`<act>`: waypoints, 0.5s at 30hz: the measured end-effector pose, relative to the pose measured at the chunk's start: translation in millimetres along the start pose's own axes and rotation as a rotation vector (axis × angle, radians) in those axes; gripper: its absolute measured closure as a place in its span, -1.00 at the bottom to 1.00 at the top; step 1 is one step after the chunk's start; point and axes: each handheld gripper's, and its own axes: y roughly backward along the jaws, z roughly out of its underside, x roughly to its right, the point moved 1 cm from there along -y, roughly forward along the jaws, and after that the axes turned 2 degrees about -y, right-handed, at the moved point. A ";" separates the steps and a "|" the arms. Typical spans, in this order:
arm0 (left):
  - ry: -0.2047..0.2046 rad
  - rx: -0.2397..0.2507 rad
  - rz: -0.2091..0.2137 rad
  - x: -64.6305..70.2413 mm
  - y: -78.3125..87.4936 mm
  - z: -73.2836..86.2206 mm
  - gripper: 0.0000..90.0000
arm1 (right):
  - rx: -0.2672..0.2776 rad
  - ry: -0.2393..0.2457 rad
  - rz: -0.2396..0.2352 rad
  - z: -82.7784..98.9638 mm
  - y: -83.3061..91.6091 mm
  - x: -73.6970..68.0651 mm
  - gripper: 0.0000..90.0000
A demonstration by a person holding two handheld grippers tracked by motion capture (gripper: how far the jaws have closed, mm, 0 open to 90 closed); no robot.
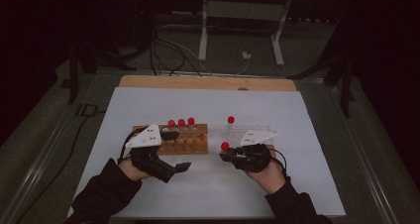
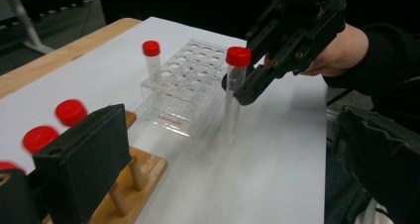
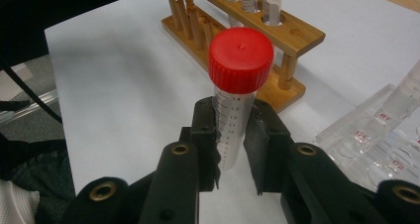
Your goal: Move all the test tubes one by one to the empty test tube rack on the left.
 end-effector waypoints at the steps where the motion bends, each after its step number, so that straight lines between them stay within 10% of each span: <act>1: 0.000 -0.002 0.004 0.0 -1.9 -1.3 -0.95 | 0.002 0.000 0.000 -0.1 0.0 -0.2 0.68; 15: -0.018 -0.017 0.051 1.8 -24.0 -15.4 -0.94 | 0.001 0.001 -0.014 -0.6 -1.2 -2.5 0.68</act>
